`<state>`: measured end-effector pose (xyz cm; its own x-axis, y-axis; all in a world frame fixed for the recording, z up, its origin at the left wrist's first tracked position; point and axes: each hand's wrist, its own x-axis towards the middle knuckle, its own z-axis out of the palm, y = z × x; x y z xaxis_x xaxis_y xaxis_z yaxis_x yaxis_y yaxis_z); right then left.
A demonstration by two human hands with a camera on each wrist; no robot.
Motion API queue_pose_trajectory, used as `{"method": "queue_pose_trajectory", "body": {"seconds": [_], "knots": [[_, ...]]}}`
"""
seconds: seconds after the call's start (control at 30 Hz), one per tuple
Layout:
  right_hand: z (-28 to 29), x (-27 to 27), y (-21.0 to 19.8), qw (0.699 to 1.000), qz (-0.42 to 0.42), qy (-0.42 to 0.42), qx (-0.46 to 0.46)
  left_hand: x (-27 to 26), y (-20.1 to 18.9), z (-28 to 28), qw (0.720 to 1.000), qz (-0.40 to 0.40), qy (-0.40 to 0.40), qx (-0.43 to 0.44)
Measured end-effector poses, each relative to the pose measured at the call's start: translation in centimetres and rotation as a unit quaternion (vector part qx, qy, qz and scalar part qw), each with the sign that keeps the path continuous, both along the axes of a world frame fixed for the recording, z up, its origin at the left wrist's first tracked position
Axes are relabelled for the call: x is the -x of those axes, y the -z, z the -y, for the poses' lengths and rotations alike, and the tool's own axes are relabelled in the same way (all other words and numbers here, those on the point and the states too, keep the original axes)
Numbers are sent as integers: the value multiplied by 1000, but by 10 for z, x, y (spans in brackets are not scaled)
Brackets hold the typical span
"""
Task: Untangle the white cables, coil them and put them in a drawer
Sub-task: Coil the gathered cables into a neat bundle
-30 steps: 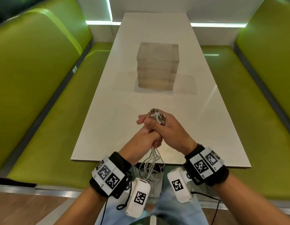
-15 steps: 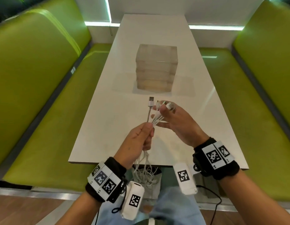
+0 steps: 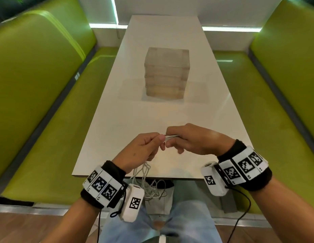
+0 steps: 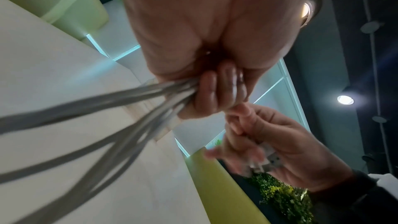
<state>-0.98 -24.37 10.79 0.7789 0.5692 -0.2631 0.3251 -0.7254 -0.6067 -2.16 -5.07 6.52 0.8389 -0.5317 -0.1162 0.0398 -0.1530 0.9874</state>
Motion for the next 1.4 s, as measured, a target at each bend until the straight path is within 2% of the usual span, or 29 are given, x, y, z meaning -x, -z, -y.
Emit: {"method": "queue_pose_trajectory", "body": {"seconds": [0.2,0.37,0.57,0.73,0.9,1.07,1.17,1.3,1.4], "knots": [[8,-7,-25,999,40,0,-25,8,13,-4,998,-18,52,33],[15,-11,-39,999,47,15,-22,11,20,-3,997,-30,62,44],[8,-8,-38,998,53,-23,-1,2,1,10,994,27,21,101],[13,-6,-47,995,99,-20,13,7,3,19,991,-23,20,132],[19,-4,-50,994,108,9,-20,10,2,15,993,-16,22,111],[22,-7,-48,991,120,37,-56,6,-10,20,989,-27,-54,136],[22,-9,-46,988,132,48,-63,2,-13,18,987,-17,-71,143],[18,-8,-44,984,164,45,-55,6,-11,19,993,38,-43,99],[16,-6,-41,986,144,53,-70,9,-12,20,990,70,-91,86]]}}
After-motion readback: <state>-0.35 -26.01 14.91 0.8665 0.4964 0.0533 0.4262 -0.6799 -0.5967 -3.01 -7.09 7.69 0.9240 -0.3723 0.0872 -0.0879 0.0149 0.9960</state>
